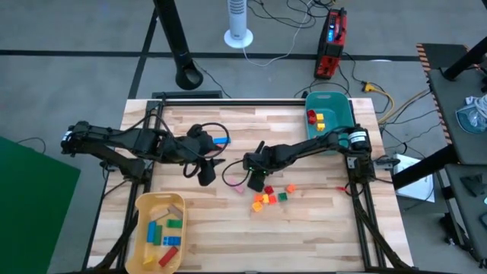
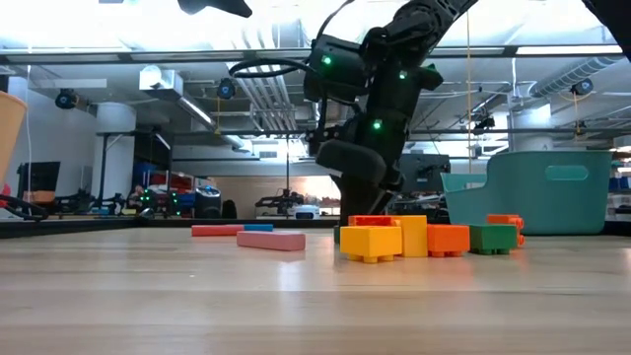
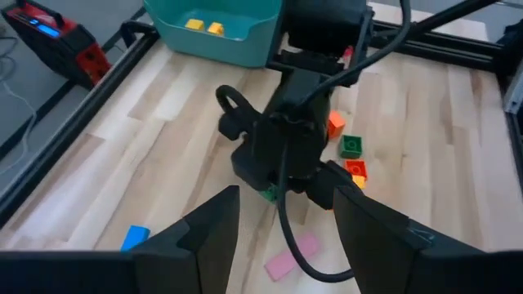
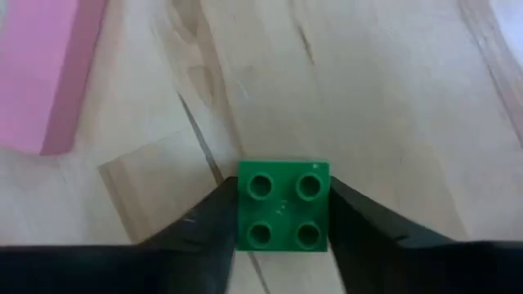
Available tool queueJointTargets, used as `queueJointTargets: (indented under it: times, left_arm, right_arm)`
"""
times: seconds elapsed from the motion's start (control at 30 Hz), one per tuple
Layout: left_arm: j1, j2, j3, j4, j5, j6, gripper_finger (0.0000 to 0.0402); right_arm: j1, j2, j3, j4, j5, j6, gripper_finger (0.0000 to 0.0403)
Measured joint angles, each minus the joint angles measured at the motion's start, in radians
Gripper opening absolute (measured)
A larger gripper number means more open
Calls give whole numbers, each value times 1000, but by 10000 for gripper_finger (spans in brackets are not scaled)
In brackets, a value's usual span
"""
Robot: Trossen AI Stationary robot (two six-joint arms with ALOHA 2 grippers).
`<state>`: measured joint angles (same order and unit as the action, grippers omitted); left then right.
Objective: Sort blocks
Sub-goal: Put the green 4-stud game piece into the green bin, then put the pink rectangular block into the yellow bin
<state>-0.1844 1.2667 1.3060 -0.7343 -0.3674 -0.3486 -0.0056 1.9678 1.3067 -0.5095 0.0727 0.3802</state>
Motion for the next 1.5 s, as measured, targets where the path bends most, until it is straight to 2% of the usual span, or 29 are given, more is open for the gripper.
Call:
queueJointTargets:
  times: [0.03,0.17,0.3,0.6,0.7,0.77,0.83,0.87,1.03,1.13,1.2,1.3,1.5]
  left_arm:
    - [0,0,0,0,-10,0,185]
    - [0,0,0,0,-17,0,185]
    - [0,0,0,0,-17,0,185]
    - [1,0,0,0,-18,0,185]
    - [1,0,0,1,-19,0,185]
    - [1,0,0,1,-19,0,185]
    - [2,0,0,1,-20,0,185]
    - [2,2,0,2,-21,0,185]
    - [4,17,-1,14,-44,0,185]
    - [5,30,-2,17,-43,2,185]
    - [5,36,-1,26,-43,1,185]
    - [5,54,-1,44,-43,3,185]
    - [6,91,-2,50,-28,15,185]
  right_arm:
    - [-2,-3,0,-1,0,6,132]
    - [-25,-51,-5,-38,-12,0,133]
    - [-81,-182,-5,-154,26,3,133]
    - [-345,-509,-6,-508,360,18,133]
    - [-436,-567,-10,-619,537,126,133]
    - [-494,-595,-11,-671,583,193,133]
    - [-546,-612,-11,-683,528,234,134]
    - [-561,-615,-11,-677,490,237,149]
    - [-564,-639,-8,-678,449,264,289]
    - [-554,-651,-8,-692,467,313,344]
    - [-553,-658,-8,-696,488,316,358]
    - [-551,-673,-8,-691,489,315,357]
    - [-480,-680,-8,-676,378,324,337]
